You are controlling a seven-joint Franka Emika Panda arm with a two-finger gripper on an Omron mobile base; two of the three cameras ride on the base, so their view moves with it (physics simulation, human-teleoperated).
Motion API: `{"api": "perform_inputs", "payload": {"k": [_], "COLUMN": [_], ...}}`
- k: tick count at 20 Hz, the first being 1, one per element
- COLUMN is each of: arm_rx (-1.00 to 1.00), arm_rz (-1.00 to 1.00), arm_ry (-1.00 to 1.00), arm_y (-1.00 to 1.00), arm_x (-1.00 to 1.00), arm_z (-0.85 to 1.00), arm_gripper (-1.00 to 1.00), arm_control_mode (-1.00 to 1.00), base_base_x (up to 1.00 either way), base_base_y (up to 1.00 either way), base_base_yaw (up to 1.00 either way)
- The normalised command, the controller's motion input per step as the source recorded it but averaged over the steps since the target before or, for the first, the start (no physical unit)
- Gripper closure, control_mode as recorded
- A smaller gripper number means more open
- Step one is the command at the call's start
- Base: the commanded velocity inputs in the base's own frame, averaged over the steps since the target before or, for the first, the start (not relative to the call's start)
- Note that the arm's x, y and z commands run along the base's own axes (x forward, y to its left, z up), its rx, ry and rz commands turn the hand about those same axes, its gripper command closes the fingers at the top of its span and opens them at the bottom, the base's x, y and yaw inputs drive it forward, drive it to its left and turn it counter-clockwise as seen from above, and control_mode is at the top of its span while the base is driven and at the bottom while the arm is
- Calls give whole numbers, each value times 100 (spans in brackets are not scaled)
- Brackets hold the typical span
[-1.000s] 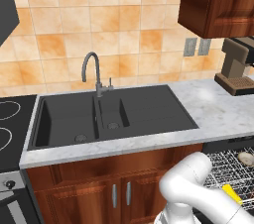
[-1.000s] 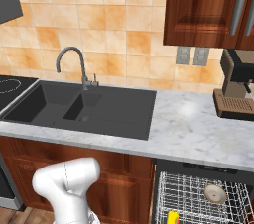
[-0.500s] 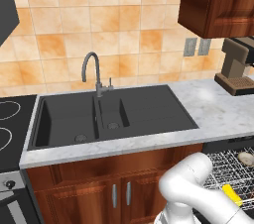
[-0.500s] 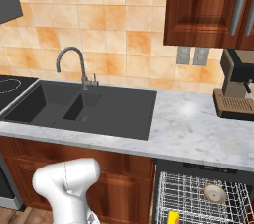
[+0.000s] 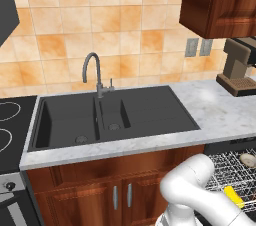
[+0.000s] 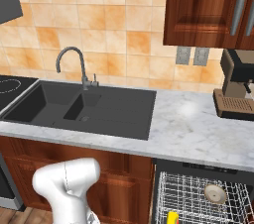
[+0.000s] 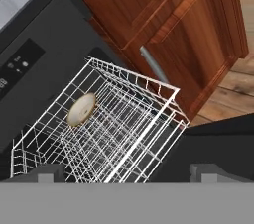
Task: Pick up the cup and bowl from the counter, place them in the dishwasher, and close the dishwasher door.
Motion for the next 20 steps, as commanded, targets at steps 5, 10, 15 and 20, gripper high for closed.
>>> {"api": "perform_inputs", "payload": {"k": [5, 10, 15, 20], "arm_rx": [0, 0, 0, 0], "arm_rz": [0, 0, 0, 0], "arm_ry": [-5, -5, -3, 0], "arm_y": [-12, -12, -4, 0], "arm_x": [-32, -33, -27, -19], "arm_z": [0, 0, -1, -10], "arm_gripper": [-100, -100, -100, -100], "arm_control_mode": [-100, -100, -100, -100], "base_base_x": [0, 0, 0, 0], "base_base_y": [0, 0, 0, 0], "base_base_yaw": [0, 0, 0, 0]}}
